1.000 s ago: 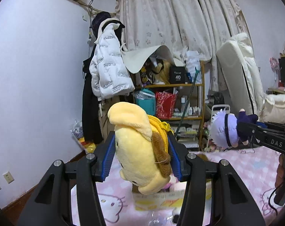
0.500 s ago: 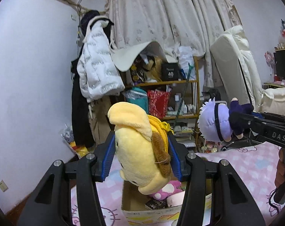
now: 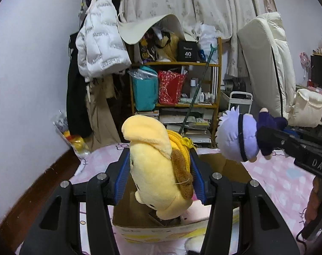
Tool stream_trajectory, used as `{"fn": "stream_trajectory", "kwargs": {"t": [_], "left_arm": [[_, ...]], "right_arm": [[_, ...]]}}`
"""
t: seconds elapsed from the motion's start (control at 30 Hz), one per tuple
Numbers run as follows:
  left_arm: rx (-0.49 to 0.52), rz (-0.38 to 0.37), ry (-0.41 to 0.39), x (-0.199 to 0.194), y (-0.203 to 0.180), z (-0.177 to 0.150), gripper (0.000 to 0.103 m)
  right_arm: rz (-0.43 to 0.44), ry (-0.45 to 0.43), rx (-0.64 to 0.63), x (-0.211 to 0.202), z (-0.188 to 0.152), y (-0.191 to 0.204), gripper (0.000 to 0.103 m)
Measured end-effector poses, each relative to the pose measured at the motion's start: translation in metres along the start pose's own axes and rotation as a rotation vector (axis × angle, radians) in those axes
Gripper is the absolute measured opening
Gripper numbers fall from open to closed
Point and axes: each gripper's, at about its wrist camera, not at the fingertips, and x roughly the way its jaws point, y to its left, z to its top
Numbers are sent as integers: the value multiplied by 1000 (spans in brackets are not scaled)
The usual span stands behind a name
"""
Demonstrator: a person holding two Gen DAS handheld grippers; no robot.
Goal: Organize soft objects
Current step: 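Lift the yellow dog plush over the box with the left tool while the right tool carries the purple doll, then open both tools to drop the yellow dog plush and purple doll into the box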
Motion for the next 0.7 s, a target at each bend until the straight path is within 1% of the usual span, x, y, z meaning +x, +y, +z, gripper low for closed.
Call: {"fn": "stream_trajectory", "kwargs": {"t": [0.2, 0.37, 0.43, 0.5, 0.6, 0.67, 0.7], "left_arm": [[3, 8, 35, 13, 1, -7, 52], [-23, -26, 83, 24, 4, -12, 53], [-17, -33, 93, 26, 2, -15, 54], [-1, -24, 100, 28, 0, -17, 58], [7, 6, 120, 30, -2, -20, 60], [9, -3, 118, 28, -3, -20, 62], [11, 0, 116, 27, -3, -20, 65]], "right_arm": [[6, 47, 3, 16, -13, -3, 29], [18, 87, -20, 25, -25, 2, 29], [12, 103, -32, 28, -28, 4, 29], [9, 114, -34, 30, -31, 4, 29], [13, 128, -29, 31, -33, 2, 30], [15, 135, -26, 32, -34, 2, 30], [19, 140, -20, 33, -35, 1, 30]]}}
